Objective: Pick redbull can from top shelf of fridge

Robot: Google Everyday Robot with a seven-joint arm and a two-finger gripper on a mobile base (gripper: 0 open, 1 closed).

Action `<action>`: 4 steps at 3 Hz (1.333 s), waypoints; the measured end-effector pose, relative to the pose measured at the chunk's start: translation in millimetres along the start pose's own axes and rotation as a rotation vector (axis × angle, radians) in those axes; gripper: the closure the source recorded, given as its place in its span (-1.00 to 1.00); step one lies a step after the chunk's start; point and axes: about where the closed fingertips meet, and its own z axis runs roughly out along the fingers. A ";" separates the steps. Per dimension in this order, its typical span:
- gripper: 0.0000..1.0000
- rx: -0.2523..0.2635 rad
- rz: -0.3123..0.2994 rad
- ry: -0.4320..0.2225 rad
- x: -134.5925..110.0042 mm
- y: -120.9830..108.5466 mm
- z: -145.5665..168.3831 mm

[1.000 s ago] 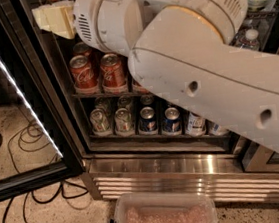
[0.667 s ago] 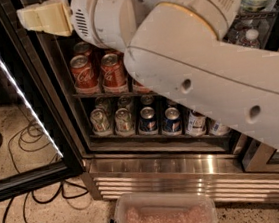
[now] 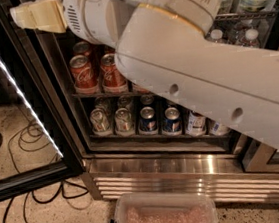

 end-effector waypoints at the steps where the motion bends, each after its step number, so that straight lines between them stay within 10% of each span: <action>1: -1.00 0.001 -0.002 -0.002 -1.4 0.4 -1.1; 4: -0.46 0.102 0.061 0.004 0.7 22.0 26.1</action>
Offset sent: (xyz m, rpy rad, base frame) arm -0.0065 0.0213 -0.0179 0.1512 0.0516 -0.0887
